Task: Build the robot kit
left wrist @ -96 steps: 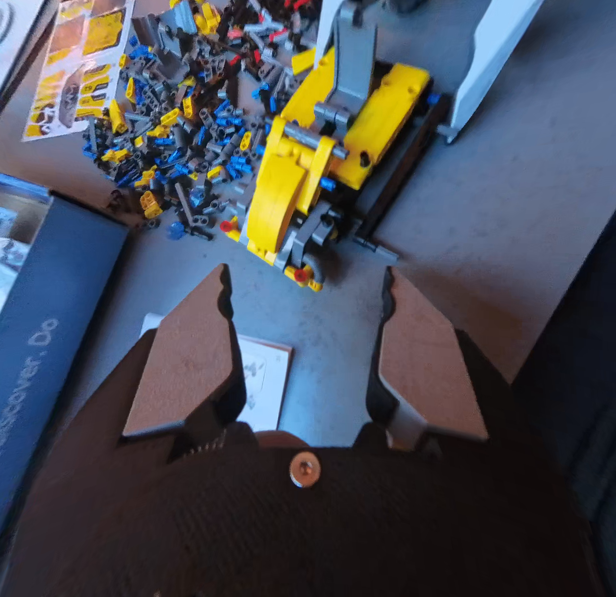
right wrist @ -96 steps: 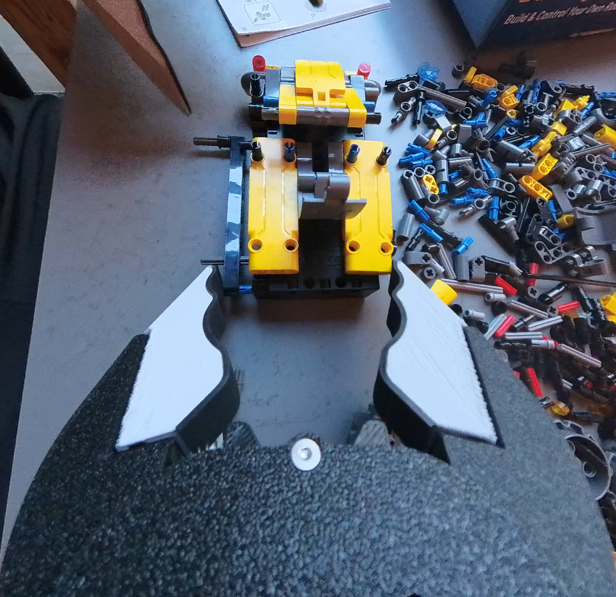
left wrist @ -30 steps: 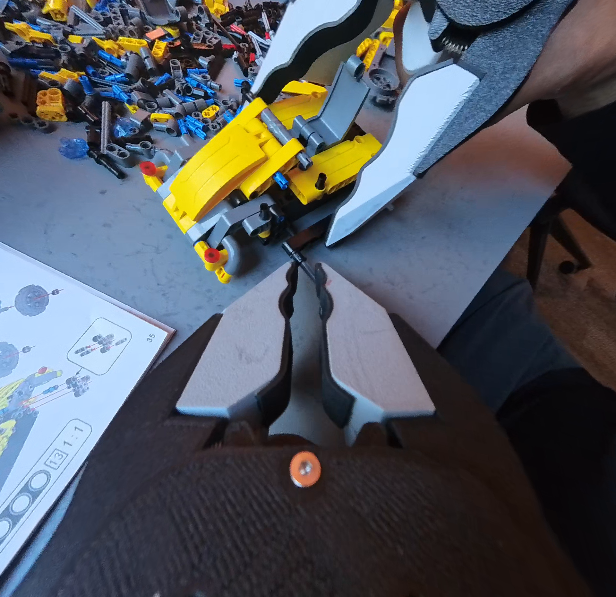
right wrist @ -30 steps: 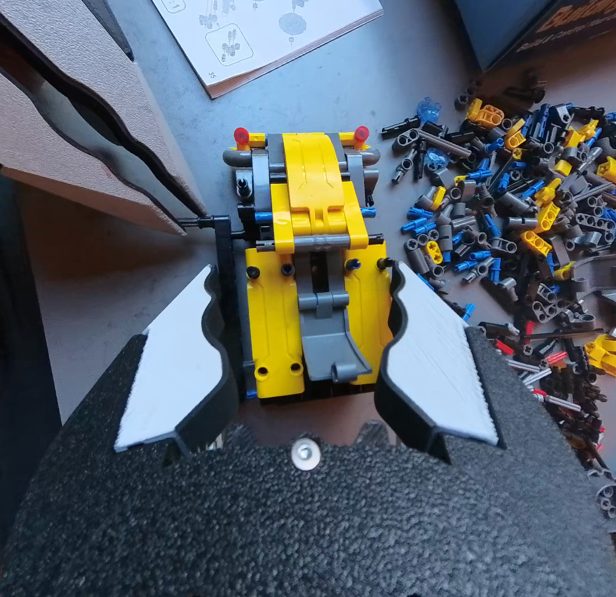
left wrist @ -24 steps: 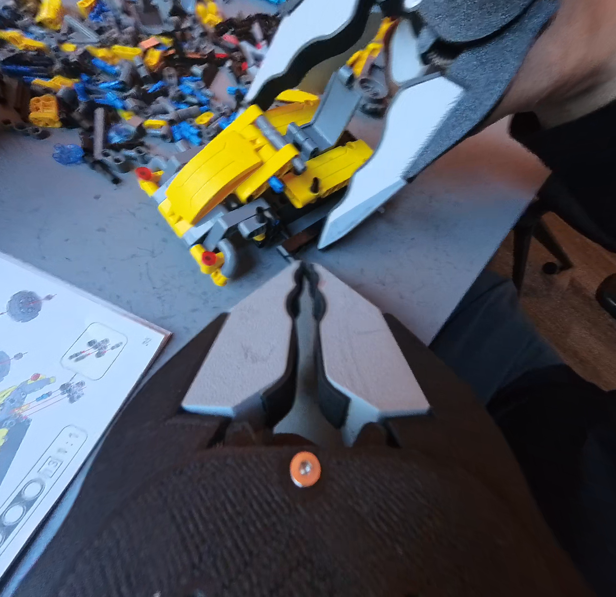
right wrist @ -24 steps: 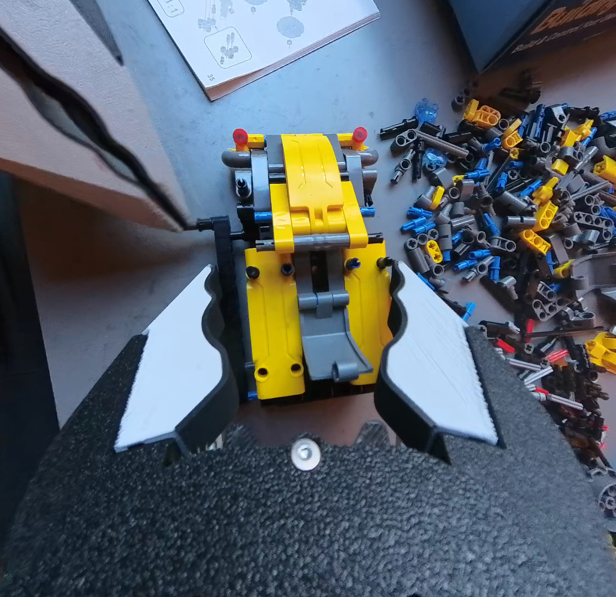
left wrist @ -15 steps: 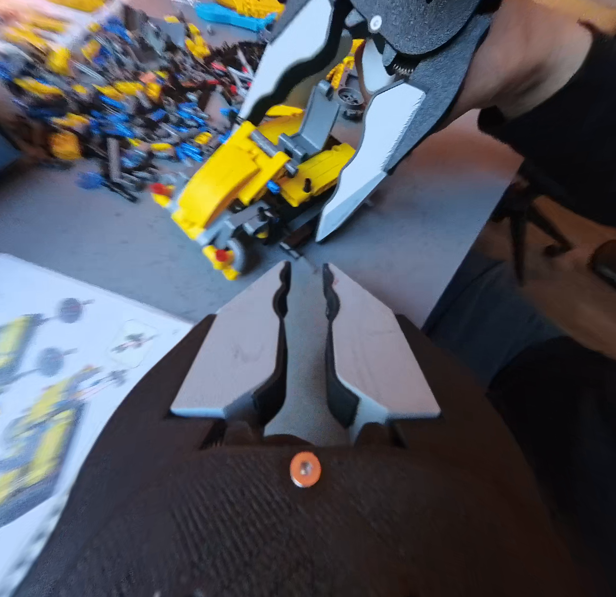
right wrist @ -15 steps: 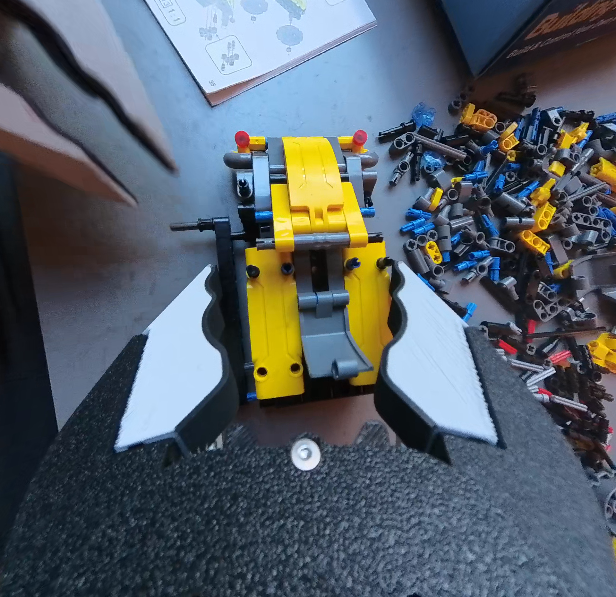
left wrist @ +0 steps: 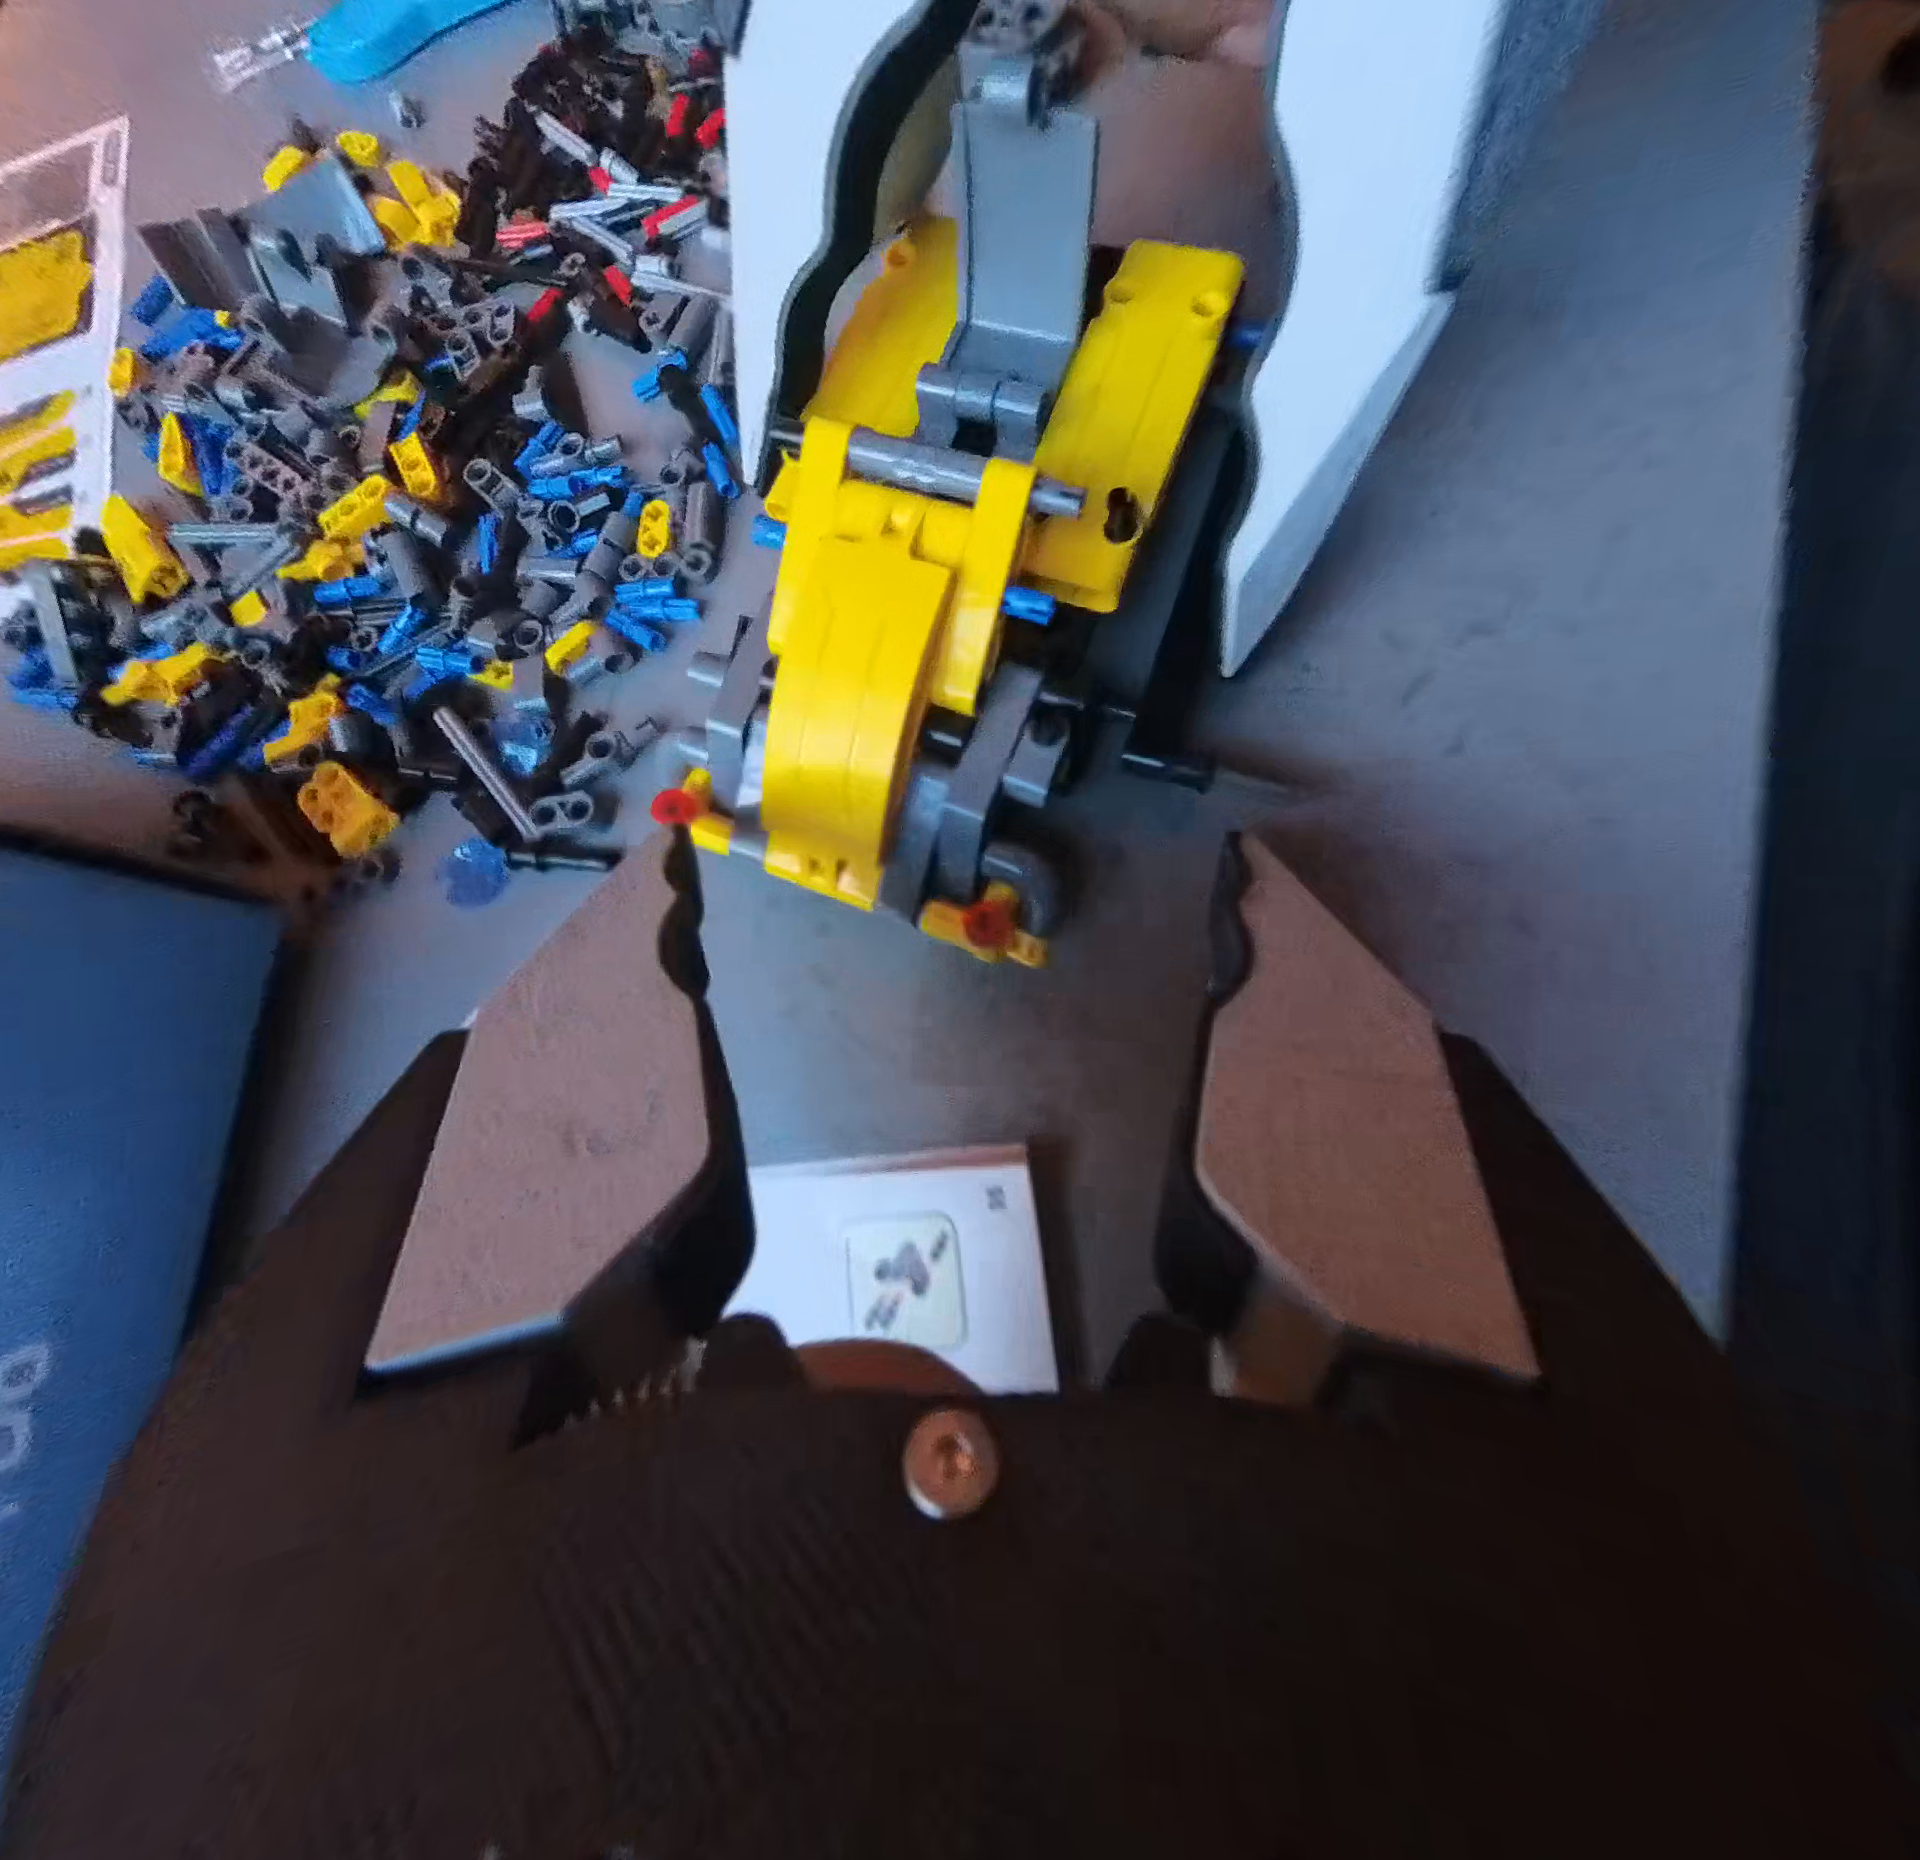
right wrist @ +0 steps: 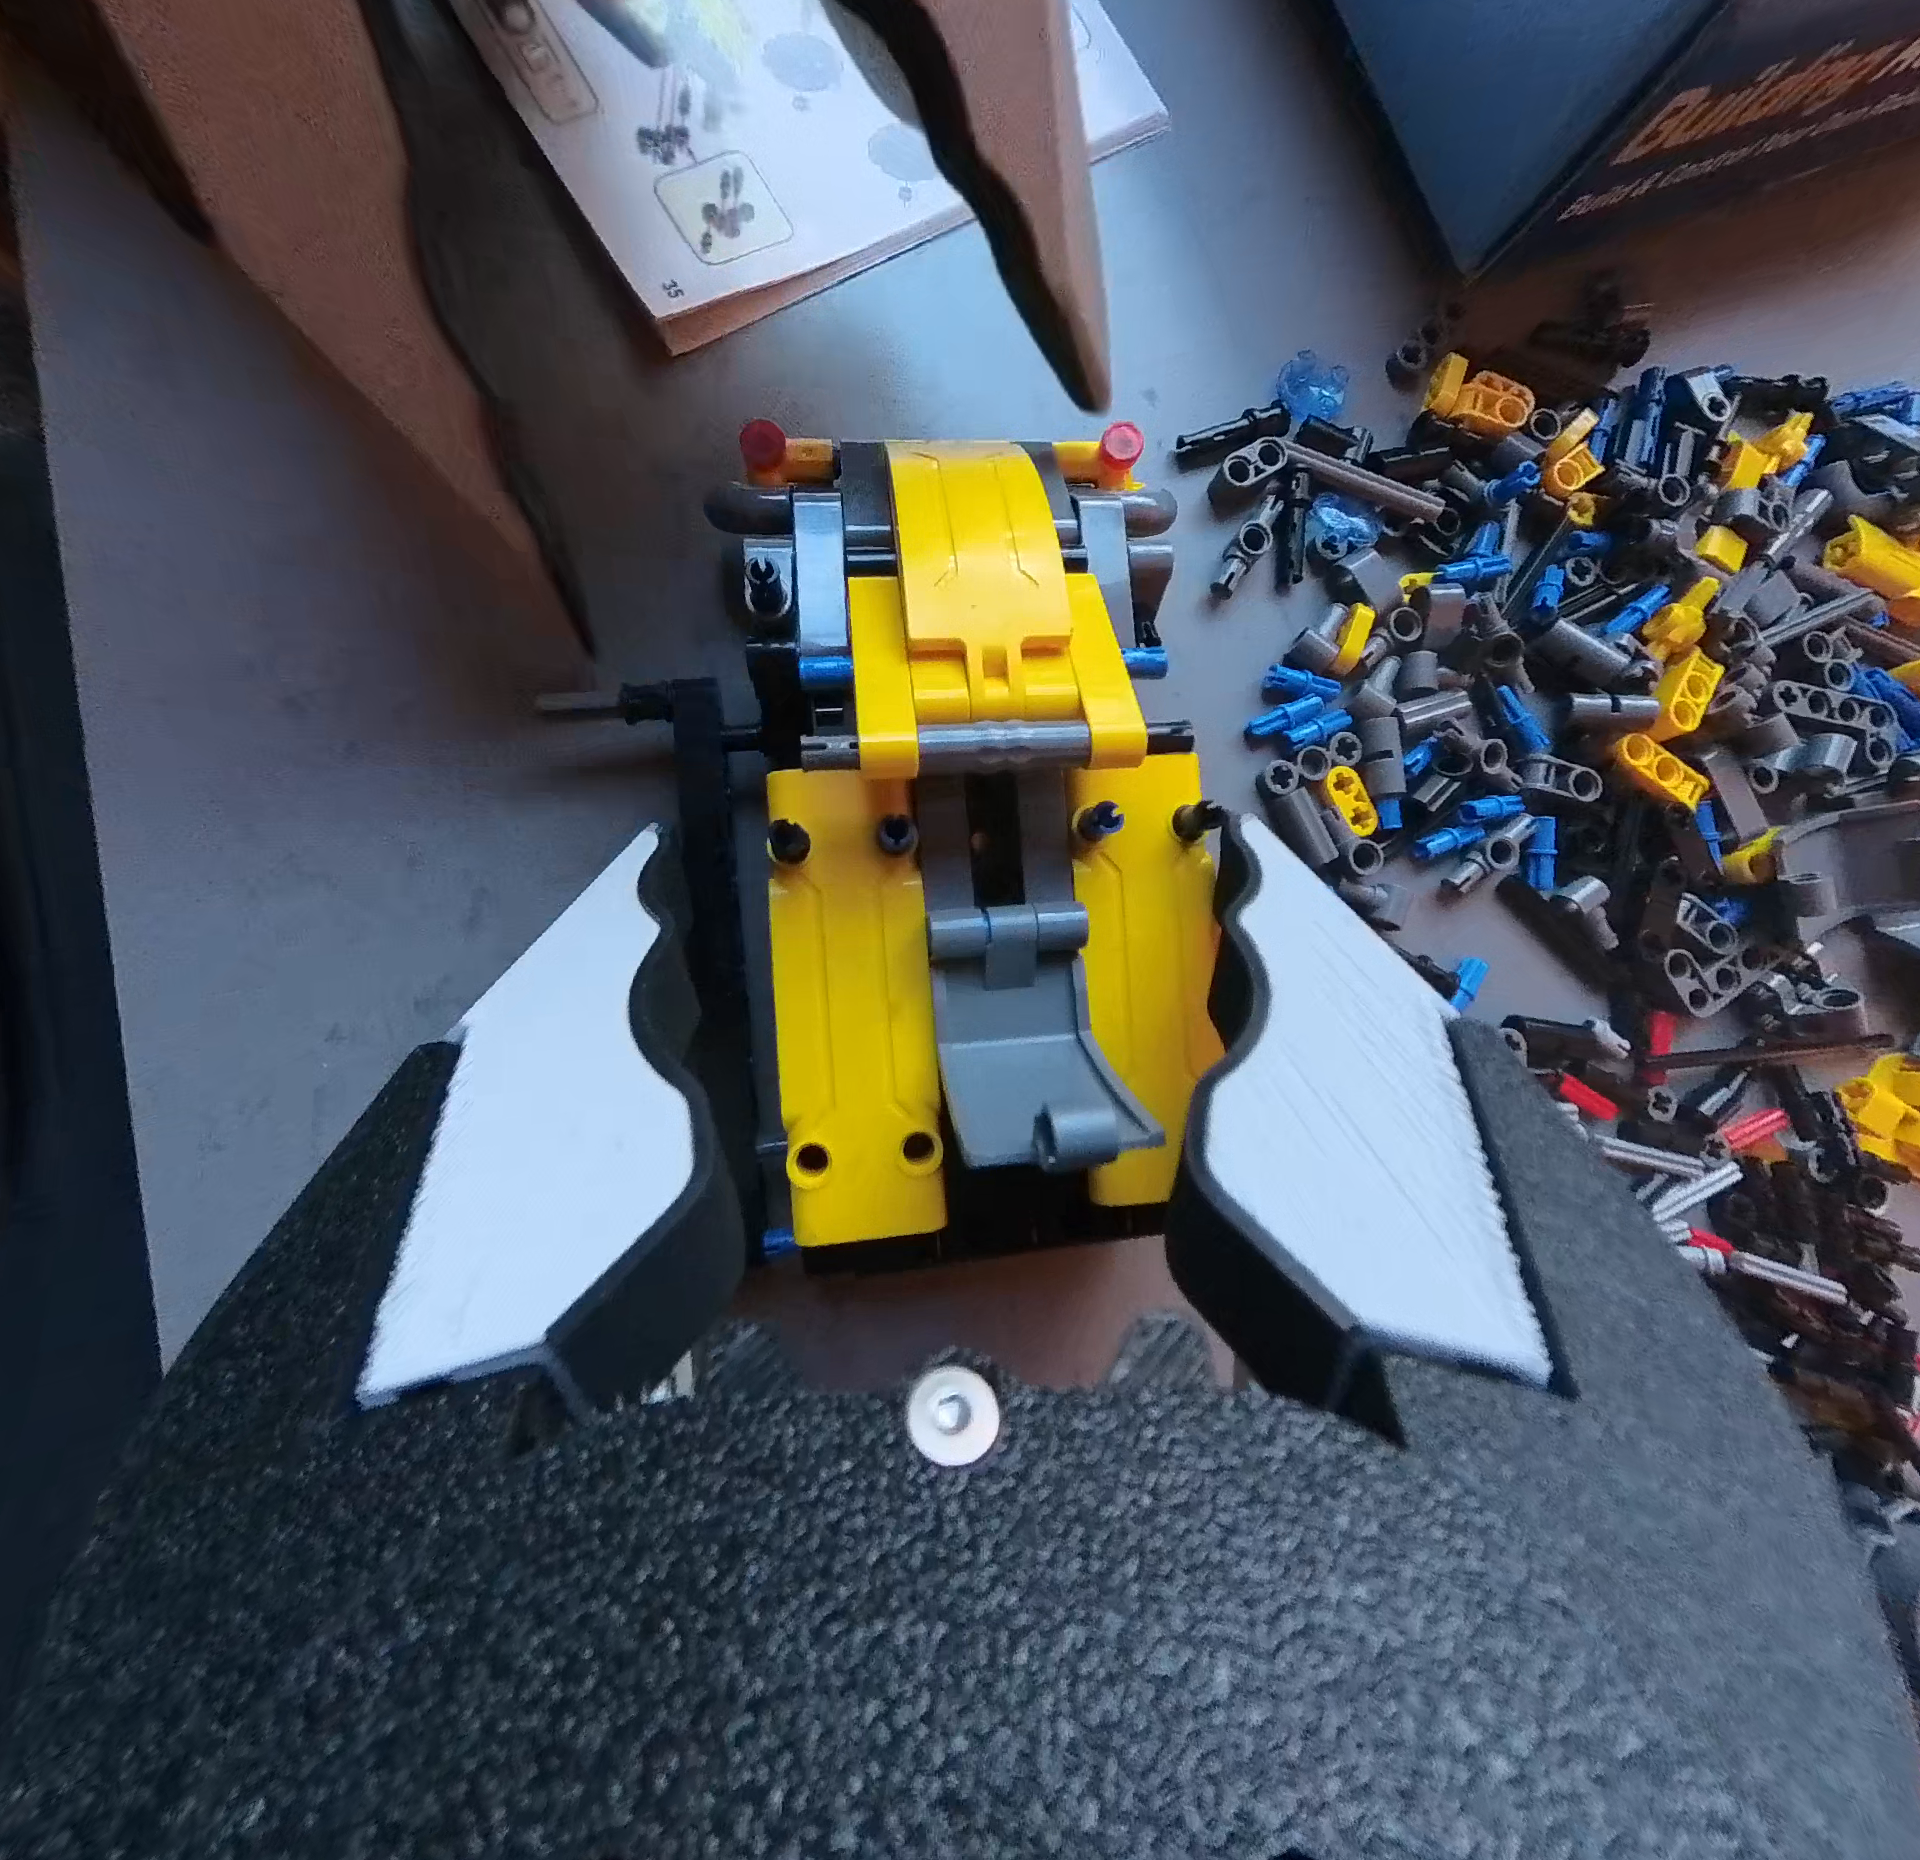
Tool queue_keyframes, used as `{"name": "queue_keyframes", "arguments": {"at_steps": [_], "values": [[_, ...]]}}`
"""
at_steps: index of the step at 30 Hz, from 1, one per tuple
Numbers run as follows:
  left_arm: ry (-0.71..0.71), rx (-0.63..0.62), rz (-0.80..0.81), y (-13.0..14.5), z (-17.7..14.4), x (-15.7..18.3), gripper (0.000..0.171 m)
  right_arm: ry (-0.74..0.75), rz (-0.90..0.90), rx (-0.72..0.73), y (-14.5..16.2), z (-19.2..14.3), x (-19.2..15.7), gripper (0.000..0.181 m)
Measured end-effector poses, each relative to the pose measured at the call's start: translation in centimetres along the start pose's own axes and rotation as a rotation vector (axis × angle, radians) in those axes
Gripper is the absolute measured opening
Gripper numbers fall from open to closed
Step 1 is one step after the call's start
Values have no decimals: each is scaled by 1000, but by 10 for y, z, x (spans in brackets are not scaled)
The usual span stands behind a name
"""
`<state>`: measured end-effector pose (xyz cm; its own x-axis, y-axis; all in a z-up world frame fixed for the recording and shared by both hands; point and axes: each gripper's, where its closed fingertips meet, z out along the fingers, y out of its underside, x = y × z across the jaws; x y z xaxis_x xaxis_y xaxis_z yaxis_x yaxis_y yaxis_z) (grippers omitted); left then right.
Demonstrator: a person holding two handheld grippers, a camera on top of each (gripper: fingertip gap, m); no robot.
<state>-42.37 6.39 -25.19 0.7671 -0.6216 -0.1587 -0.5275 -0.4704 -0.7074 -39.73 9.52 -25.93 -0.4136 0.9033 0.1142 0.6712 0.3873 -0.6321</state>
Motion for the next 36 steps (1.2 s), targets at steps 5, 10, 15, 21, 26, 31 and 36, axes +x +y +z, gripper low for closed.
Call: {"name": "queue_keyframes", "arguments": {"at_steps": [5,10,15,21,26,31,36], "values": [[1,13,-18,-2,12,-5,110,-5,15,21,0,0,2,101],[-11,-12,55,2,6,-23,112,-12,18,36,-1,0,2,101],[119,-9,181,-4,14,-17,119,-5,5,31,-1,0,1,101],[336,-4,225,-7,25,0,106,-3,0,26,-1,0,1,101],[366,20,217,-10,30,-5,89,-13,-3,22,-2,1,2,101],[389,11,205,-8,30,4,112,-36,15,15,-2,1,3,100],[376,-14,188,-7,31,7,122,-27,12,13,-2,2,5,101]]}}
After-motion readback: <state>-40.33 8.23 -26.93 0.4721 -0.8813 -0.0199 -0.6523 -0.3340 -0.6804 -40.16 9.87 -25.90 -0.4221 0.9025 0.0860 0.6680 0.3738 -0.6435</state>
